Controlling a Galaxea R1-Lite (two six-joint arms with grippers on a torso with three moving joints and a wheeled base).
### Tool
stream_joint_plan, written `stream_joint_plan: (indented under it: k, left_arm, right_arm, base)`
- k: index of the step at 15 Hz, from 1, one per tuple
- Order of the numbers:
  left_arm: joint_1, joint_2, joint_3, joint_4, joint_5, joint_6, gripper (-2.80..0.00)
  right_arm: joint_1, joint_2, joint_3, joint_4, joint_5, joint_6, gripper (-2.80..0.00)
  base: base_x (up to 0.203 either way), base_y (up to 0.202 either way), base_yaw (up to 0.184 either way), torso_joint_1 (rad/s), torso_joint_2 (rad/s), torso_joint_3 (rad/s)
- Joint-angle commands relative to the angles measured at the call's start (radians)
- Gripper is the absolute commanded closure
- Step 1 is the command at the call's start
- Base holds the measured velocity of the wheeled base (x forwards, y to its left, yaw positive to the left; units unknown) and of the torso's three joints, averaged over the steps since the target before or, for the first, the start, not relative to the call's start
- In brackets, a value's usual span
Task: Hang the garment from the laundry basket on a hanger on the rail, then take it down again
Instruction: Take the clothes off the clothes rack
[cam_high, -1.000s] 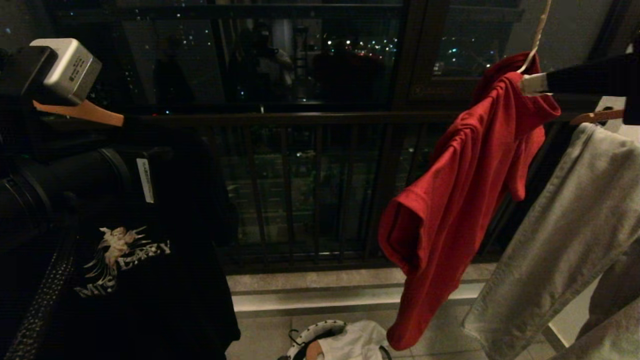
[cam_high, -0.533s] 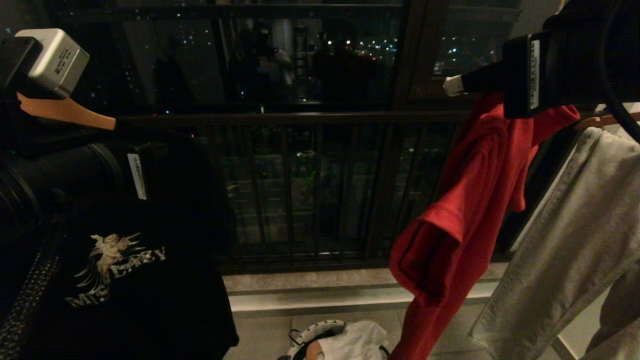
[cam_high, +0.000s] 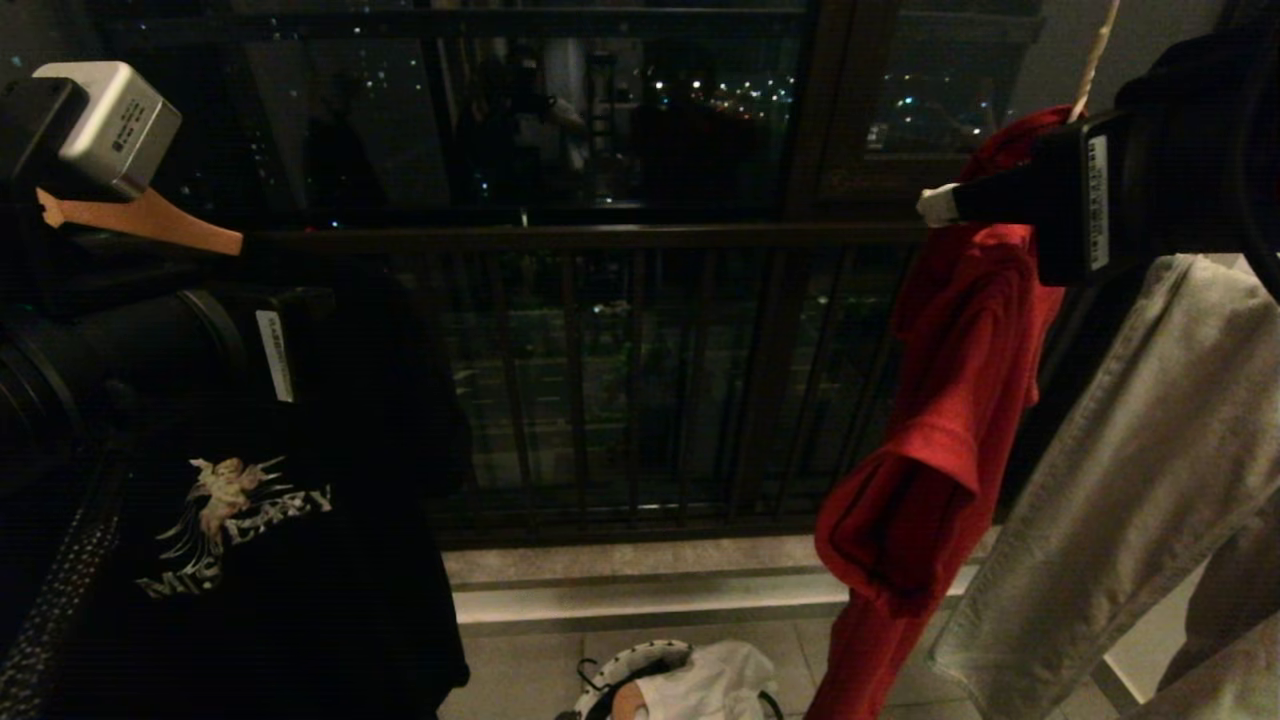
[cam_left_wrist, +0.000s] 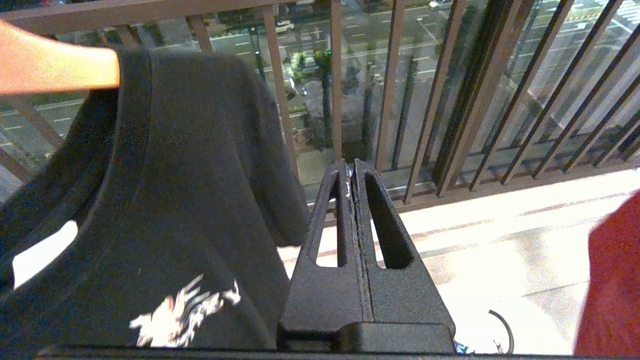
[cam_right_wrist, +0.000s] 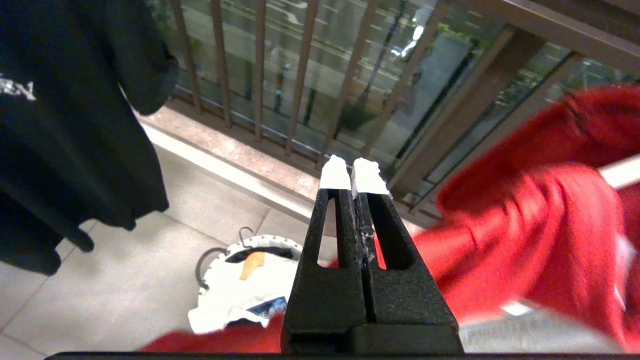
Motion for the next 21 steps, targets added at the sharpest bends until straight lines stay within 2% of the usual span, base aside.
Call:
stream_joint_plan:
  k: [1, 5, 6, 9, 10, 13, 17, 21]
  left_arm:
    - [0.0, 0.002, 0.001, -0.001, 0.002, -0.001, 0.0]
    - [0.0, 0.003, 0.001, -0.001, 0.002, -0.001, 0.0]
    - [0.0, 0.003, 0.001, -0.001, 0.002, -0.001, 0.0]
    - [0.0, 0.003, 0.001, -0.002, 0.004, 0.001, 0.0]
    - [0.0, 0.003, 0.001, -0.002, 0.003, 0.001, 0.0]
    - [0.0, -0.001, 0.001, -0.002, 0.004, 0.001, 0.0]
    - [0.0, -0.009, -0.002, -0.002, 0.006, 0.001, 0.0]
    - [0.002, -0.016, -0.003, -0.002, 0.006, 0.001, 0.0]
  right_arm:
    - [0.002, -0.048, 0.02, 0.026, -0.013, 0.0, 0.0]
    - [0.002, -0.096, 0.02, 0.079, -0.02, -0.001, 0.0]
    - [0.004, -0.103, 0.02, 0.081, -0.042, -0.004, 0.0]
    - [0.068, -0.099, 0.004, 0.081, -0.195, -0.043, 0.0]
    - [0.103, -0.084, -0.023, 0.08, -0.242, -0.045, -2.8]
    - [0.17, -0.008, -0.065, 0.078, -0.415, -0.046, -2.8]
    - [0.177, 0.054, -0.06, 0.077, -0.506, -0.038, -2.8]
    - [0.166, 0.056, -0.03, 0.081, -0.517, -0.039, -2.8]
  base:
    - [0.0, 0.0, 0.0, 0.0, 0.0, 0.0]
    - [0.0, 0.0, 0.0, 0.0, 0.0, 0.0]
    - [0.0, 0.0, 0.0, 0.0, 0.0, 0.0]
    - [0.0, 0.0, 0.0, 0.0, 0.0, 0.0]
    - [0.0, 0.0, 0.0, 0.0, 0.0, 0.0]
    - [0.0, 0.0, 0.0, 0.0, 0.0, 0.0]
    - [0.0, 0.0, 0.0, 0.0, 0.0, 0.0]
    - [0.0, 0.0, 0.0, 0.0, 0.0, 0.0]
